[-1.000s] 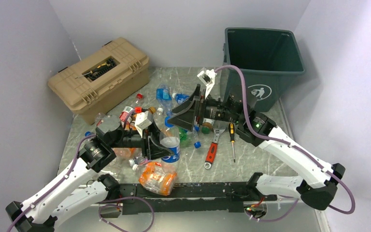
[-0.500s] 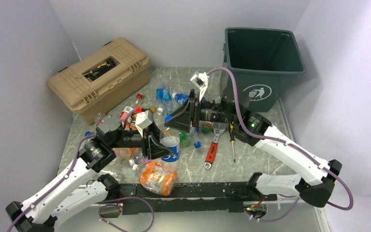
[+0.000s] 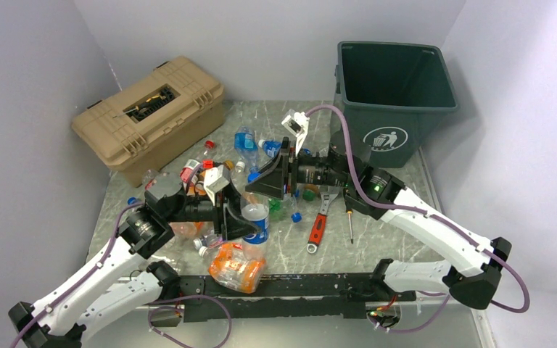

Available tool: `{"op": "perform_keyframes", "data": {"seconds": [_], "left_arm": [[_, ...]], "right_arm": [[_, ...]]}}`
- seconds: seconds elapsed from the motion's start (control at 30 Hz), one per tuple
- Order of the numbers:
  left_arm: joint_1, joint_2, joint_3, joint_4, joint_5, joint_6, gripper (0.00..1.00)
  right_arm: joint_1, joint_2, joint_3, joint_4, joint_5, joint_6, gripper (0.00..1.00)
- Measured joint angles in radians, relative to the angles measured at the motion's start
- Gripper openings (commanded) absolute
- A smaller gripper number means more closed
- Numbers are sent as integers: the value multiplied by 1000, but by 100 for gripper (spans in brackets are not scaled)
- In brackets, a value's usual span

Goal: Put the plastic bottles in the bin
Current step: Pick up the plastic bottle at the center of the board, then place the plastic bottle in the trash bin.

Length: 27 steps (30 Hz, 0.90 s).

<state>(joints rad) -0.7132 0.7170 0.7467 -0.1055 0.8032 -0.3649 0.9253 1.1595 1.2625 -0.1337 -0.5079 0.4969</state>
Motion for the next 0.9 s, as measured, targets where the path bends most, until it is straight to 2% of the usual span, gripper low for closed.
{"op": "perform_keyframes", "data": {"seconds": [0.07,0.13,0.23,0.33,0.4,0.47,0.53,0.63,0.67,0.73,0.8,0.9], "left_arm": [[0,-2,0,0,-16,2,94],[-2,-16,0,-6,-62,0,99],[-2,-86,-3,-20,-198,-11,100],[-2,-242,-38,-5,-381,-19,99],[-2,-388,-82,5,-526,-22,99],[-2,-466,-96,18,-622,-22,99],[-2,-497,-98,25,-707,-22,99],[-2,-482,-98,18,-776,-22,98],[-2,-472,-98,16,-782,-22,98],[-2,-449,-98,14,-792,-23,98],[-2,-433,-98,11,-797,-23,98],[-2,-428,-98,9,-801,-23,98]], "right_arm": [[0,-3,0,-6,11,-9,0],[0,-12,12,-56,53,-16,0],[0,-23,92,-186,177,-67,0],[0,-46,217,-283,362,-138,0],[0,-88,279,-275,520,-202,0],[0,-163,266,-192,674,-281,0],[0,-255,191,-8,847,-410,0],[-8,-317,129,303,1025,-629,0],[-24,-299,142,418,1076,-717,0],[-71,-227,207,535,1136,-819,0],[-185,-99,343,574,1178,-882,0],[-377,102,543,532,1206,-893,0]]}}
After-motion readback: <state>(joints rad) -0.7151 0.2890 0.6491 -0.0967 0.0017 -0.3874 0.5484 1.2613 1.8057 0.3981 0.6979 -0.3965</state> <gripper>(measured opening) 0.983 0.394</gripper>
